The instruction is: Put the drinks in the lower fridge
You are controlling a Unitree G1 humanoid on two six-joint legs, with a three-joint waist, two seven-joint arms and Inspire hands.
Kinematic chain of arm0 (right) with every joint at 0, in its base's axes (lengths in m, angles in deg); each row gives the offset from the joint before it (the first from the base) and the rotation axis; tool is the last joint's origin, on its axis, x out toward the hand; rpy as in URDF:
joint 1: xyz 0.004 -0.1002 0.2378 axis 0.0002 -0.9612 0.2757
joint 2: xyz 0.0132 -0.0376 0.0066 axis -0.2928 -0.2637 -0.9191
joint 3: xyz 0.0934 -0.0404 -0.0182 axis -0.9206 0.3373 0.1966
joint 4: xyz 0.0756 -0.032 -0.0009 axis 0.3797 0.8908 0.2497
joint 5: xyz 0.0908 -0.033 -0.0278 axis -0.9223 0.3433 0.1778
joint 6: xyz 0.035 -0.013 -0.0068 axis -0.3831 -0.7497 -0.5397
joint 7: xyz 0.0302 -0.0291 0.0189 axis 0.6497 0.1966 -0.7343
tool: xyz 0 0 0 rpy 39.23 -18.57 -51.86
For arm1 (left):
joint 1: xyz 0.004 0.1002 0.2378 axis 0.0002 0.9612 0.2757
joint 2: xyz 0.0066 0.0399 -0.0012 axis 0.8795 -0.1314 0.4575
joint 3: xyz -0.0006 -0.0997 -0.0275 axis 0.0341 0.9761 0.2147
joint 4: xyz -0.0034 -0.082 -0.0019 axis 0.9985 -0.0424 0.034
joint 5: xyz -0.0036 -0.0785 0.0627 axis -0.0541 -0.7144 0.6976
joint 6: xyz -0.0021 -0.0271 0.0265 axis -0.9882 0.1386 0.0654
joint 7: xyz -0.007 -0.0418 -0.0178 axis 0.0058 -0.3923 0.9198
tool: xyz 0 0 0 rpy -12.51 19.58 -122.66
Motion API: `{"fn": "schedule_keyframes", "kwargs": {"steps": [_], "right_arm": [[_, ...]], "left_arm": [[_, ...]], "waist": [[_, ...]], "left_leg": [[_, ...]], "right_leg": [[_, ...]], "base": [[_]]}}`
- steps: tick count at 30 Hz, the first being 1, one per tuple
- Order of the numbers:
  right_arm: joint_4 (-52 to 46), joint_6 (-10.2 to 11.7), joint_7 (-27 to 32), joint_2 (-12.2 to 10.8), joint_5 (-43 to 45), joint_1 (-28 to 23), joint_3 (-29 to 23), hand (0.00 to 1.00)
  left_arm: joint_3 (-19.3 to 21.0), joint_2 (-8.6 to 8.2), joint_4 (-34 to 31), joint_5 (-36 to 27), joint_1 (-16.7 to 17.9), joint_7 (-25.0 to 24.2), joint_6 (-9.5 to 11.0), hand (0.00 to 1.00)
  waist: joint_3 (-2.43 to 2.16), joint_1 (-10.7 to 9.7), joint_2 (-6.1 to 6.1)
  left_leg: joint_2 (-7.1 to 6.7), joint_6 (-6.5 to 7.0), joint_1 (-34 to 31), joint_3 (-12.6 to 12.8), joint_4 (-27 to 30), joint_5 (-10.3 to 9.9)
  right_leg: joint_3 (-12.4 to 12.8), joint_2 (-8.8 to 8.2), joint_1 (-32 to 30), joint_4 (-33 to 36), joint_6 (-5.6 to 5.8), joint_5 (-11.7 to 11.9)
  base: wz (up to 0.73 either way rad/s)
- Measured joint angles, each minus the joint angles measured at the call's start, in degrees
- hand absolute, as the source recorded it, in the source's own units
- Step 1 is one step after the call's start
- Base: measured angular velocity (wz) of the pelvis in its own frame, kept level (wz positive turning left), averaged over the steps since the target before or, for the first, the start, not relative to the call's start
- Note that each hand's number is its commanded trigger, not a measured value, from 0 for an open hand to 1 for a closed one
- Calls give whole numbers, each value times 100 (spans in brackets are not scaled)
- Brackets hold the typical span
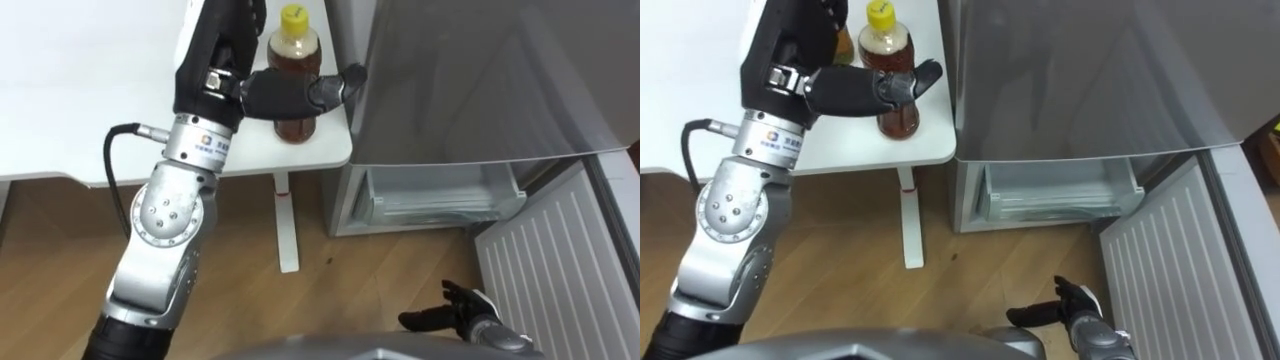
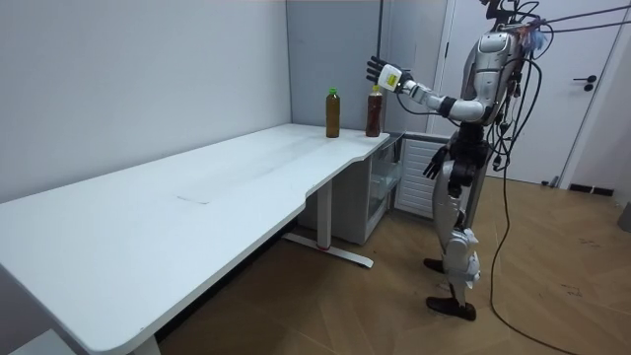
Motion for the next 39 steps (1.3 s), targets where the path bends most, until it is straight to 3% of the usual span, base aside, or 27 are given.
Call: {"fn": "schedule_keyframes", "kwargs": {"steps": [7,13,28,39], "right_arm": [[10,-1,-7,-4,5,-8,0,0],[10,1,-7,-4,1,-27,-2,0],[-22,9,-5,-16,1,-33,-19,0],[-33,10,-2,-18,4,-32,-28,0]], "left_arm": [[-39,1,-25,361,-2,99,0,0],[-40,-4,-39,571,-9,313,1,0],[-97,14,-3,684,1,408,1,0],[-113,19,314,675,241,406,0,0]], "waist": [[-26,-8,-39],[6,0,-68],[26,-10,-70],[26,-1,-72]], "left_leg": [[0,0,12,4,-2,0],[0,0,27,9,-5,0],[-2,0,16,2,-9,0],[-2,0,-15,1,-9,0]], "right_leg": [[1,0,5,6,-3,3],[-1,0,40,-6,-2,2],[-8,0,36,-21,-1,3],[-4,1,-28,-20,0,3]], "base": [[0],[0],[0],[0]]}}
